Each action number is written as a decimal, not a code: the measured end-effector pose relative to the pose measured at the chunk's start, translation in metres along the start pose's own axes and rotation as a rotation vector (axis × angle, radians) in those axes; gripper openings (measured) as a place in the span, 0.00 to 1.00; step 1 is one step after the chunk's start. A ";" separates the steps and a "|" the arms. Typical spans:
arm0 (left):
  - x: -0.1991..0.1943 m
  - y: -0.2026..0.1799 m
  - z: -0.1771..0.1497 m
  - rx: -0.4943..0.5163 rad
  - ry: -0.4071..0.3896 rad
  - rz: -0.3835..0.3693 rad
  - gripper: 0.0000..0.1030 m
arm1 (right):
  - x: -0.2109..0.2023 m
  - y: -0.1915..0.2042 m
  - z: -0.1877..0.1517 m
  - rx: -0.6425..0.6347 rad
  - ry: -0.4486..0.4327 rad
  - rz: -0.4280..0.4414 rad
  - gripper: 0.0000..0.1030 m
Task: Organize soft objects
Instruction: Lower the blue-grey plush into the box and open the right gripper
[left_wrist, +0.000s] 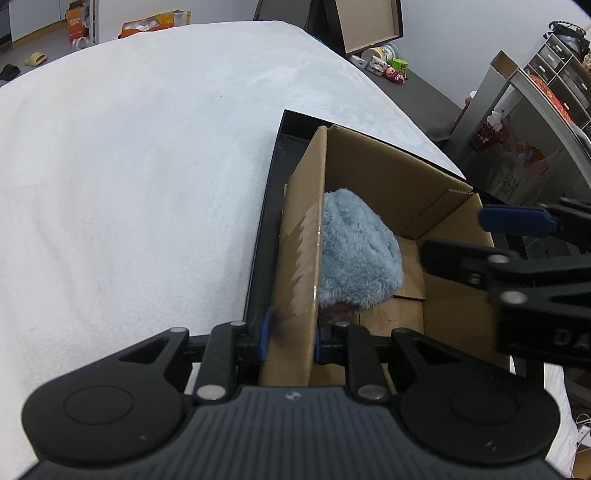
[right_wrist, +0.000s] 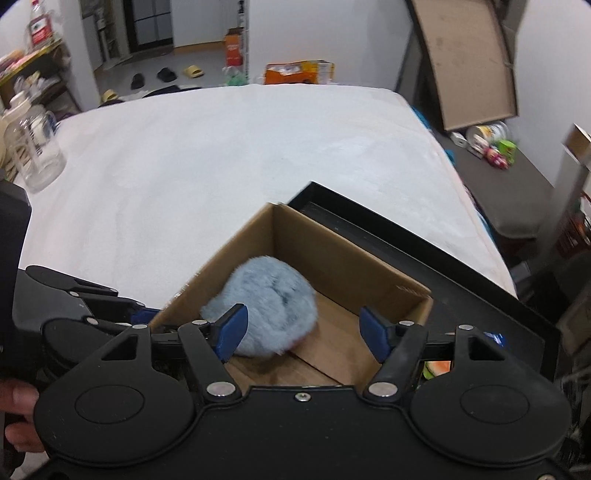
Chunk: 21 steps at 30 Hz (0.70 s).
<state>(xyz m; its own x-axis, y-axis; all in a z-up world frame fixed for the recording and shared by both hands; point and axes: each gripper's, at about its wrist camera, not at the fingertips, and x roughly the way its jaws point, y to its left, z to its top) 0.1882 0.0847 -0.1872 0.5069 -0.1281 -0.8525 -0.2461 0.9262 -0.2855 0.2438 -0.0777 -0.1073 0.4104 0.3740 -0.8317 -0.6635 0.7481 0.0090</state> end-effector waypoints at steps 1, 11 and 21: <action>0.000 -0.001 0.000 0.001 0.003 0.004 0.19 | -0.001 -0.003 -0.002 0.012 -0.001 -0.002 0.65; -0.004 -0.013 0.003 0.045 0.007 0.035 0.32 | -0.026 -0.029 -0.033 0.122 -0.037 -0.019 0.65; -0.009 -0.028 0.004 0.093 -0.003 0.067 0.46 | -0.038 -0.061 -0.064 0.213 -0.044 -0.038 0.65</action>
<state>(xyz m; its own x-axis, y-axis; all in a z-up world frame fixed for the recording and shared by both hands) 0.1934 0.0613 -0.1698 0.4942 -0.0642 -0.8670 -0.2019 0.9615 -0.1863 0.2284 -0.1727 -0.1116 0.4623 0.3634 -0.8088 -0.5022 0.8591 0.0989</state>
